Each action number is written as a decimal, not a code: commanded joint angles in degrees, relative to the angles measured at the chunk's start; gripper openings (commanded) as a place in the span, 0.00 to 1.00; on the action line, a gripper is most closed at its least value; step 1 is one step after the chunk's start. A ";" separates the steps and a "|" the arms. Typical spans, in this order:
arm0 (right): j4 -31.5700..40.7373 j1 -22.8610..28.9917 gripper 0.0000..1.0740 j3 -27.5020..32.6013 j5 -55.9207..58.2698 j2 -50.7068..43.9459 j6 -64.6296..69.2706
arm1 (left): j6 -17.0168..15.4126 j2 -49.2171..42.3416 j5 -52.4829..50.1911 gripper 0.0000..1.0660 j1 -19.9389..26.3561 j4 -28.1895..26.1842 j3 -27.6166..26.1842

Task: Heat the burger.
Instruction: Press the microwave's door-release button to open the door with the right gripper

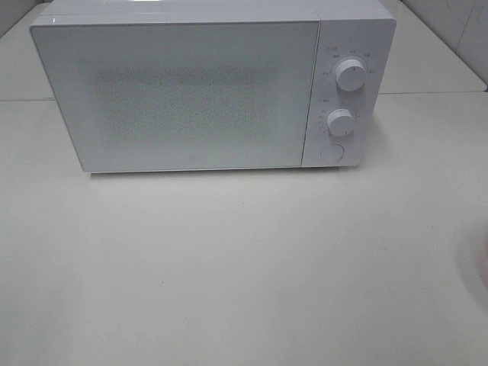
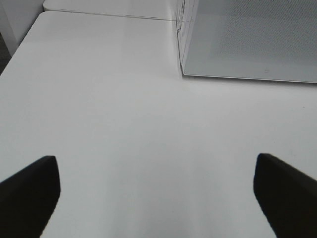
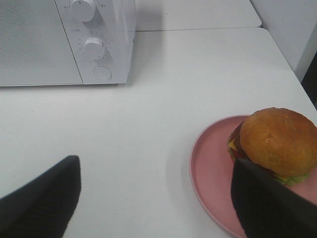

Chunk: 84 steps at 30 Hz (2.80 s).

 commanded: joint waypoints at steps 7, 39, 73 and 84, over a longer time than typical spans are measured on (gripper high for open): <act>-0.40 -0.17 0.70 0.11 -0.80 -1.95 0.00 | -0.06 -0.74 -1.03 0.92 -0.06 -0.23 0.06; -0.46 -0.17 0.70 -2.29 -17.07 17.07 -0.06 | -0.06 -0.74 -1.03 0.92 -0.06 -0.23 0.06; -5.10 -0.17 0.70 -2.29 -51.11 55.06 -0.17 | -0.06 -0.74 -1.03 0.92 -0.06 -0.23 0.06; -8.42 -0.17 0.70 -2.29 -66.35 63.60 -0.17 | -0.06 -0.74 -1.03 0.92 -0.06 -0.23 0.06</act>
